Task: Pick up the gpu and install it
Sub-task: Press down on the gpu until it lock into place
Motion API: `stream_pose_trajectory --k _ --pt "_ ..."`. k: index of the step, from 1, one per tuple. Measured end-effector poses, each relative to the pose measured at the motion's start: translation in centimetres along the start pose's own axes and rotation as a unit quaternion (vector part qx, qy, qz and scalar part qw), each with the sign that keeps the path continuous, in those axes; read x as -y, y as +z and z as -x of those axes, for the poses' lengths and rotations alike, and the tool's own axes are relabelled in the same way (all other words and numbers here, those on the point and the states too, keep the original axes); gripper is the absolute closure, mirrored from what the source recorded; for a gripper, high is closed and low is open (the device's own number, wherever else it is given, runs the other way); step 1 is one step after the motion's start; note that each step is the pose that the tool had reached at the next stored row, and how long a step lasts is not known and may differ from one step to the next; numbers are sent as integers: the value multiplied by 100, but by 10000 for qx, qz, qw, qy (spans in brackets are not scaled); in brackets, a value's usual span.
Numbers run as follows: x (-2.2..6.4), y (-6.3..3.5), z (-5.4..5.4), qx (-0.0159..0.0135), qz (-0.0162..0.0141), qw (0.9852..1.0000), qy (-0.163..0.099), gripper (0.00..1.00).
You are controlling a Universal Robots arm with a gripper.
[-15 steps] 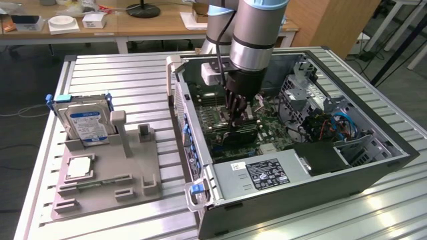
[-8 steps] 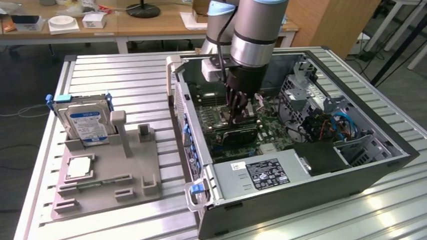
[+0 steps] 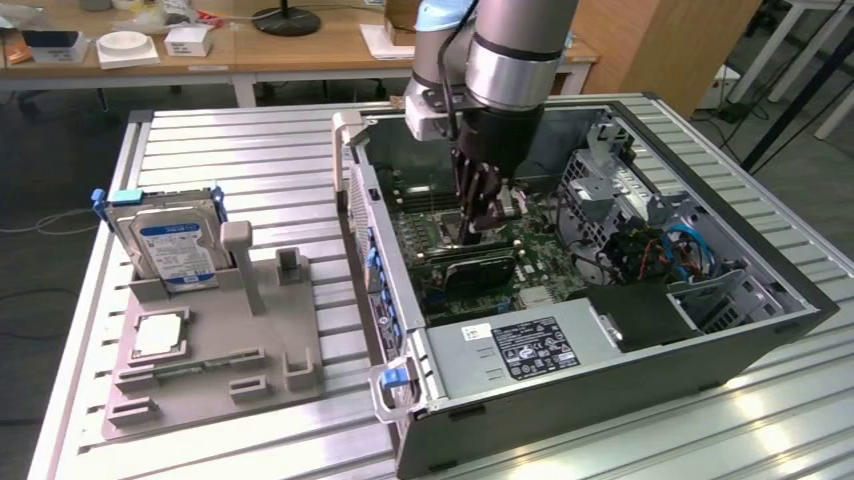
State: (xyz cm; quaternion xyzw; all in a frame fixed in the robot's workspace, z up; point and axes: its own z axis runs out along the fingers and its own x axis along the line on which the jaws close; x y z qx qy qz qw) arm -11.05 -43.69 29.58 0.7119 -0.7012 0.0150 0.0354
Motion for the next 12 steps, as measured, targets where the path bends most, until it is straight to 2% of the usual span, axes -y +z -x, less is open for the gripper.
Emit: stream_pose_trajectory --k 5,12 --pt "1 -125 -9 0 3 10000 0 89" --pt "1 -127 -9 0 3 10000 0 89"
